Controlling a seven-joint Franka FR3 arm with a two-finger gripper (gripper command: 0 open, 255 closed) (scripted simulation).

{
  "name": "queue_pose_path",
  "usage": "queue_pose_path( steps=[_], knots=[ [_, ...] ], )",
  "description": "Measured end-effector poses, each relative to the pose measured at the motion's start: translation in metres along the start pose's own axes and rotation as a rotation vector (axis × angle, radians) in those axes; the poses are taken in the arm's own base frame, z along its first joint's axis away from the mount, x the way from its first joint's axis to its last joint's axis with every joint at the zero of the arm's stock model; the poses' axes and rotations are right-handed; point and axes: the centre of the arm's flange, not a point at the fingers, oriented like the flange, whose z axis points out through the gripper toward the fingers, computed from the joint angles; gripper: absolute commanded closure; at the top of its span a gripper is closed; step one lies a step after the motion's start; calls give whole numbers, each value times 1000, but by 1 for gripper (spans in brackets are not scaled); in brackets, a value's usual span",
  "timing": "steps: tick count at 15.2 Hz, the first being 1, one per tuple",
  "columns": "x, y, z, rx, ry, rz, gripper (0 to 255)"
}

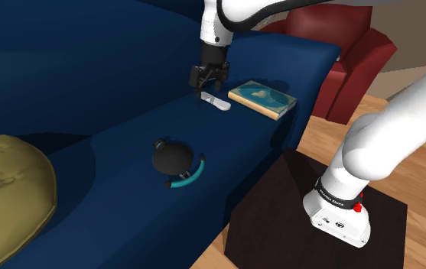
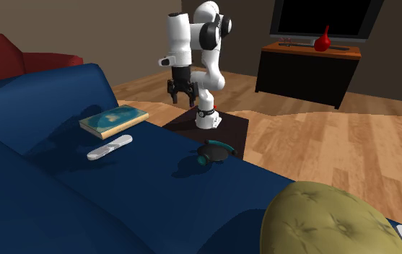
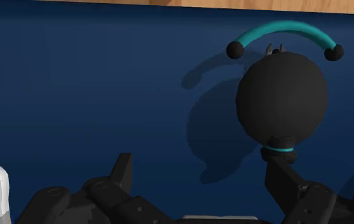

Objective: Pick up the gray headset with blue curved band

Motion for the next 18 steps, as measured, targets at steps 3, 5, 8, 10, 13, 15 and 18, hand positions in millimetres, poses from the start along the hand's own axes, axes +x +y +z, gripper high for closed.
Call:
queue_pose_path(
  steps=[3,5,8,10,13,15,18],
  knots=[
    [14,-25,27,9,-26,-1,0],
    [29,-40,42,15,-42,-1,0],
    [46,-64,74,24,-68,-1,0],
    [59,-79,91,30,-84,-2,0],
    [72,-103,116,39,-111,-3,0],
    [83,-119,136,45,-128,-4,0],
    [92,-137,157,51,-144,-4,0]
  ],
)
